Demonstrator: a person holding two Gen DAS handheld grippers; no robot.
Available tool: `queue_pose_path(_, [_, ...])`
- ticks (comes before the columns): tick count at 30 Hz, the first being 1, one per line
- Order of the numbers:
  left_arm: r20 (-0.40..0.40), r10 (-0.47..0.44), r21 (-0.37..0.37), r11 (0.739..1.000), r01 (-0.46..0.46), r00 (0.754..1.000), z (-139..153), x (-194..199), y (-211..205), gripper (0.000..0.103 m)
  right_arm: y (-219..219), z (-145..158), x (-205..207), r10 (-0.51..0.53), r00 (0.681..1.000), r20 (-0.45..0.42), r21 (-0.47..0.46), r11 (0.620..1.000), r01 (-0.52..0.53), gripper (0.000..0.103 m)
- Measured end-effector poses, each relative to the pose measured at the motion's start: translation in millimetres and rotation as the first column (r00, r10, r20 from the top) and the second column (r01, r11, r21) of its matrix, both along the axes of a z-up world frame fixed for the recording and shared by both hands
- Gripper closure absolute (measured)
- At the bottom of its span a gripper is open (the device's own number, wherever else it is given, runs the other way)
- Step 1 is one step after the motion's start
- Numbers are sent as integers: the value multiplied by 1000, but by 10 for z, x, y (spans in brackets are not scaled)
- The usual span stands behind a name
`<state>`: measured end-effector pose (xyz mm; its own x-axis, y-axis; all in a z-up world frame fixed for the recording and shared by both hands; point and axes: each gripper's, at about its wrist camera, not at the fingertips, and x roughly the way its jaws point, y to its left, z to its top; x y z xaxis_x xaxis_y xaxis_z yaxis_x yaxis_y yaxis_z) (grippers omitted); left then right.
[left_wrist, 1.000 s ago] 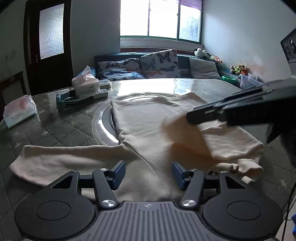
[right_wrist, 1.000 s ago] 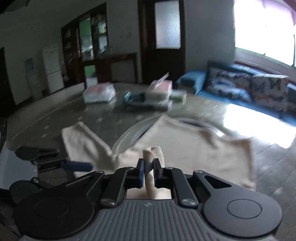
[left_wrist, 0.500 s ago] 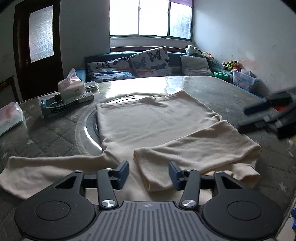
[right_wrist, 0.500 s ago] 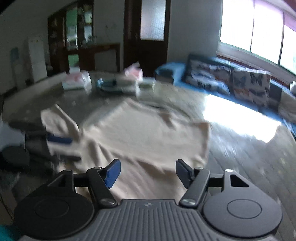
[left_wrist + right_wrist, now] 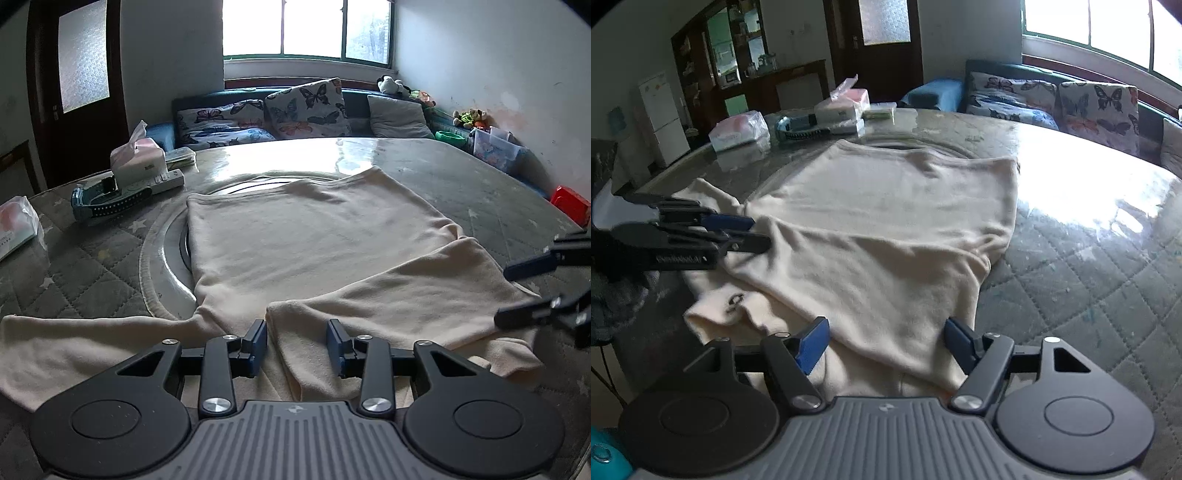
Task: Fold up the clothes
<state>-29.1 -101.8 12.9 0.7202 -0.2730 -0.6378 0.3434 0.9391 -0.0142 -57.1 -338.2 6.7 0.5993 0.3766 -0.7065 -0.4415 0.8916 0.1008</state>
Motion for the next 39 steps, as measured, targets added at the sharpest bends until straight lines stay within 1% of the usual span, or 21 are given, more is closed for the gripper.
queue_pose_path(1, [2,-3,-2,1000,3,1000,-2,3,-4,69,-10,29,29,-11,1000,13,-2,1000,11,31])
queue_pose_path(3, [8,-7,-1,1000,7,1000,-6,2,-14,71,-30,88,87,-34,999,40,-5,999,34,30])
queue_pose_path(5, [19,-5,10,1000,5,1000,-9,-7,-29,81,-52,130,156,-63,996,65,-11,998,64,30])
queue_pose_path(6, [26,-3,19,1000,2,1000,-9,-12,-39,85,-66,131,204,-86,993,76,-19,996,88,28])
queue_pose_path(7, [29,2,24,1000,-2,1000,-5,-12,-38,91,-77,119,252,-109,990,86,-33,993,112,27])
queue_pose_path(10, [36,12,36,999,-13,999,8,-26,-26,94,-108,50,386,-171,979,113,-84,980,181,25])
queue_pose_path(13, [44,9,53,999,-12,999,19,-53,-15,94,-166,-39,469,-217,970,111,-111,967,229,24])
queue_pose_path(15, [50,5,60,998,-8,999,43,-65,-9,94,-227,-52,461,-234,966,113,-100,964,245,23])
queue_pose_path(18, [63,12,57,998,-15,998,98,-65,4,93,-285,-46,437,-257,955,149,-119,954,275,18])
queue_pose_path(20, [70,22,43,999,-25,997,142,-61,7,92,-316,-51,437,-268,949,166,-130,948,290,18])
queue_pose_path(24, [74,25,20,999,-27,997,210,-65,5,92,-310,-83,469,-264,949,174,-147,946,290,16])
queue_pose_path(28, [62,-4,15,1000,3,998,209,-78,-20,92,-305,-72,461,-257,947,194,-165,943,289,16])
queue_pose_path(30, [57,-31,19,999,30,998,181,-82,-62,91,-316,-25,395,-248,947,202,-168,944,283,16])
queue_pose_path(31, [52,-40,26,999,39,998,155,-87,-85,90,-316,-11,348,-239,950,202,-170,947,274,16])
queue_pose_path(34, [38,-66,42,997,64,997,82,-115,-138,89,-296,6,181,-204,960,193,-181,954,239,16])
queue_pose_path(36, [34,-81,51,996,79,996,38,-157,-154,88,-271,-25,83,-185,966,183,-197,955,220,15])
queue_pose_path(37, [38,-86,57,995,83,996,18,-185,-154,85,-257,-47,35,-176,968,176,-206,956,211,14])
queue_pose_path(39, [49,-94,68,994,91,994,-8,-240,-145,84,-228,-90,-59,-159,974,164,-223,955,193,13])
